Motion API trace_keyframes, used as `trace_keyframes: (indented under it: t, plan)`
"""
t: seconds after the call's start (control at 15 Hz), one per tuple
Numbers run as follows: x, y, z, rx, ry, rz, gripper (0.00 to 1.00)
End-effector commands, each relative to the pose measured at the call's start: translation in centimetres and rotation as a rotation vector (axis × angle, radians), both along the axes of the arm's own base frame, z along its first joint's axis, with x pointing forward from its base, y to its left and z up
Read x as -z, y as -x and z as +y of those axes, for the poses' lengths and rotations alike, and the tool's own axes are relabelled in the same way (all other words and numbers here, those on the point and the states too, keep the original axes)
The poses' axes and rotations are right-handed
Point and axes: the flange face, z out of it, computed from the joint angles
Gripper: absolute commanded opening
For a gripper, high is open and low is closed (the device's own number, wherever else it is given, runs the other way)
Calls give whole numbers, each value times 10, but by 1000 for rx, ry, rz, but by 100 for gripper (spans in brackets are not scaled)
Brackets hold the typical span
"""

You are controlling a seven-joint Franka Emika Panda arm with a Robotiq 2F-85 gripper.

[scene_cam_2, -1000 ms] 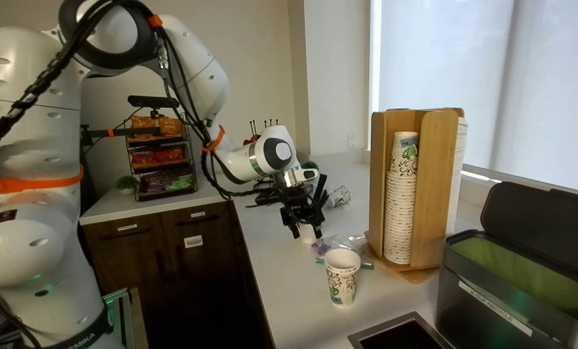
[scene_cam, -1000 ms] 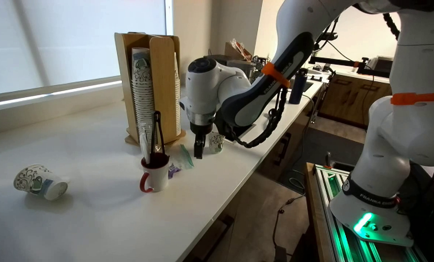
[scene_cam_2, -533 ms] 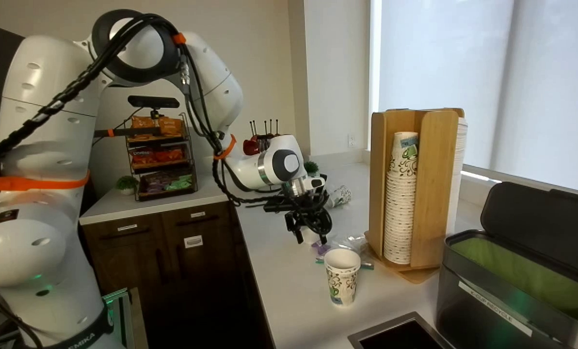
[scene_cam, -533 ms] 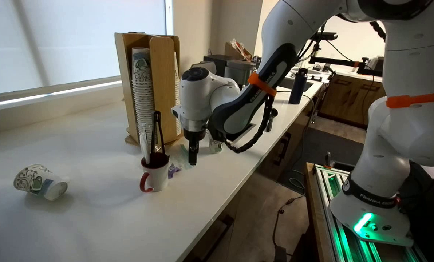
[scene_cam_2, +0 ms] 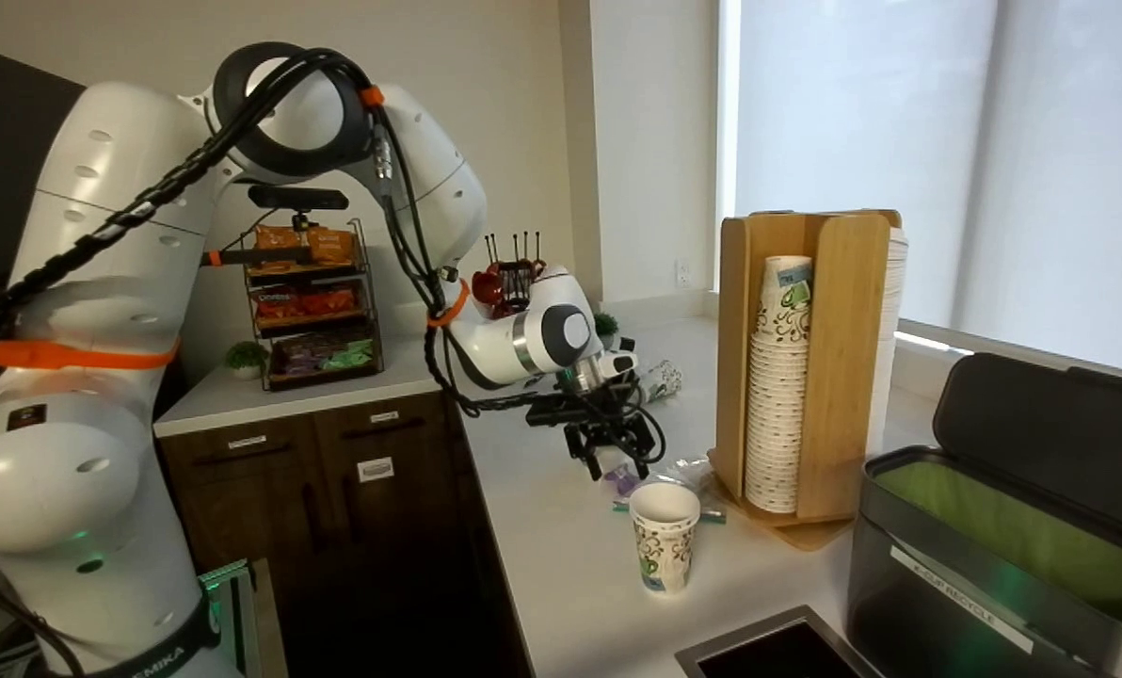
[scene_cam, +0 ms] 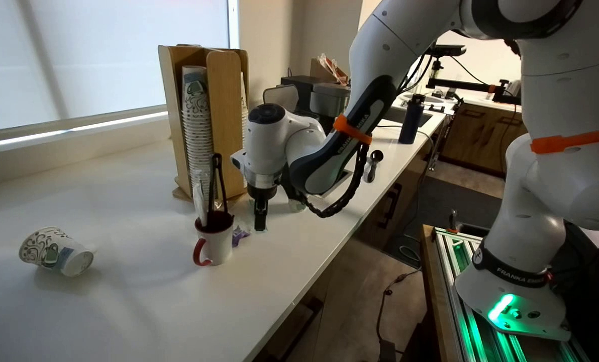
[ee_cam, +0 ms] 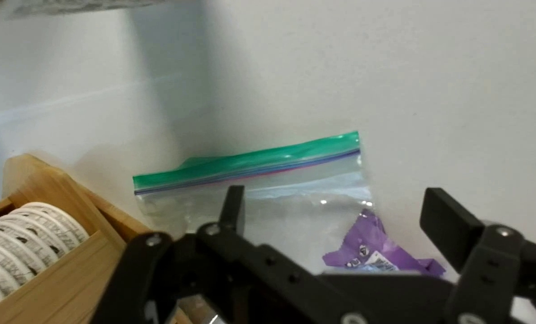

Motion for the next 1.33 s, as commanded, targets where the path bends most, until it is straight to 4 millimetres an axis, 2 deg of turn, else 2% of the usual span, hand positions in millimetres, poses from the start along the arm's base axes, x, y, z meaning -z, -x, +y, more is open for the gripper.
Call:
trace_keyframes:
  t: [0.0,0.27,0.4,0.53,0.6,0.67,1.13,1.27]
  plan:
    - [18,-7,-2,-10,26,51,100]
    - [27,-12,-8,-3,36,63,100]
    - [31,-14,-10,2,49,83,96]
    - [34,-16,-10,2,58,92,72]
    - [35,-16,-10,0,61,96,71]
    - [36,-17,-10,-1,64,97,65]
    - [37,-20,-6,-2,60,91,10]
    - [36,-20,-5,-5,59,86,0]
